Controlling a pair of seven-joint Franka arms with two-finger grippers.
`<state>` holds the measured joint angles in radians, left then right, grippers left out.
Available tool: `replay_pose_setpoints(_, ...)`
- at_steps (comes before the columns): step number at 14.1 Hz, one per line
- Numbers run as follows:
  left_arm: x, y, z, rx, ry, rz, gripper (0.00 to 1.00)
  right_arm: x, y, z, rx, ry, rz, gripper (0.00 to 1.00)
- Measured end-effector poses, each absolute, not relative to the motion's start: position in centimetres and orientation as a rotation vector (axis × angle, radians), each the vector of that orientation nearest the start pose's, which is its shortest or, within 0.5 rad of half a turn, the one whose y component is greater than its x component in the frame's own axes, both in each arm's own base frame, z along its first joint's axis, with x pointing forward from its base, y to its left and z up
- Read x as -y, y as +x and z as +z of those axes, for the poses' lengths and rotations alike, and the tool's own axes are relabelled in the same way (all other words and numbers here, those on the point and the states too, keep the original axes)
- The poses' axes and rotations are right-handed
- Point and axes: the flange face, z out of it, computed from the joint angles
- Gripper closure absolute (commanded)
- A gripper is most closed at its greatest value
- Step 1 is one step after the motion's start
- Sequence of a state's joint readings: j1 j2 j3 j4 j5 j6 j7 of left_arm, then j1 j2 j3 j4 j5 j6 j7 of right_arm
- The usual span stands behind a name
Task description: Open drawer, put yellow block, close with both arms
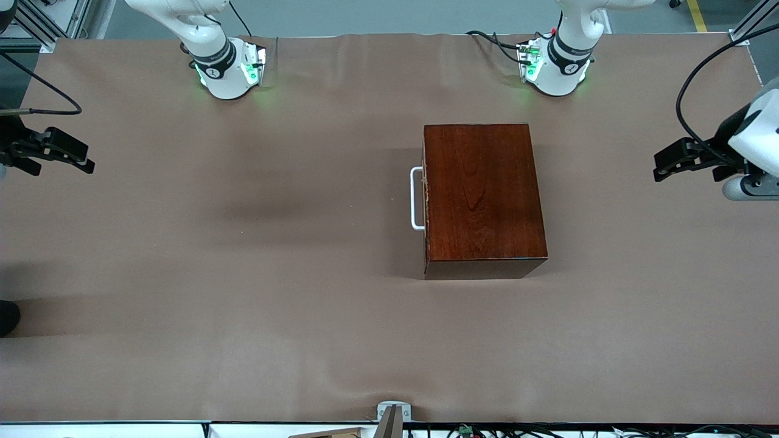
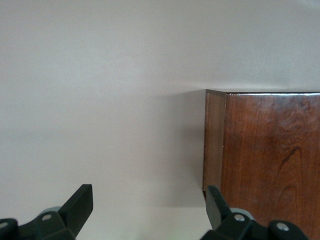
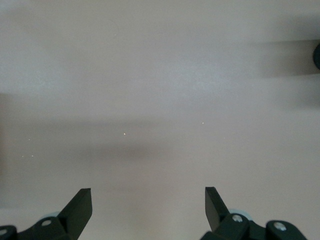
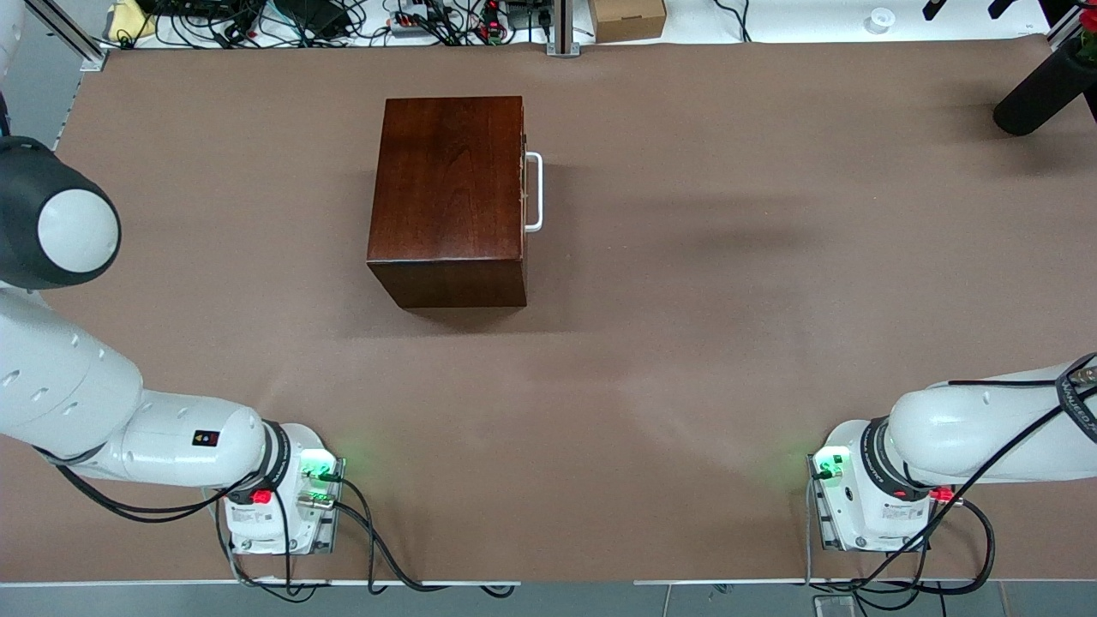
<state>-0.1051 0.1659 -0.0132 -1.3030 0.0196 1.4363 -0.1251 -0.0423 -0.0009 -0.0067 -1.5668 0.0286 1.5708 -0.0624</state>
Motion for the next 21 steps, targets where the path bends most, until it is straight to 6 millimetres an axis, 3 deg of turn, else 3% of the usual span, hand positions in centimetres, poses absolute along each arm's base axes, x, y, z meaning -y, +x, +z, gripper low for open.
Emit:
replay_pose_setpoints(5,5.8,57.2,62.8,0.058,-3.151,-0.028,0.0,2.4,55.4,62.7,0.021,-3.113,-0.01,0.0)
replay_pose_setpoints(10,4.0,56.3,62.7,-0.048,-3.167,-0.029,0.0,2.4,55.4,62.7,0.021,-3.113,-0.01,0.0)
replay_pose_setpoints(21,4.2,56.4,62.7,-0.059,-3.167,-0.033,0.0,2.4,55.4,62.7,0.021,-3.113,-0.01,0.0)
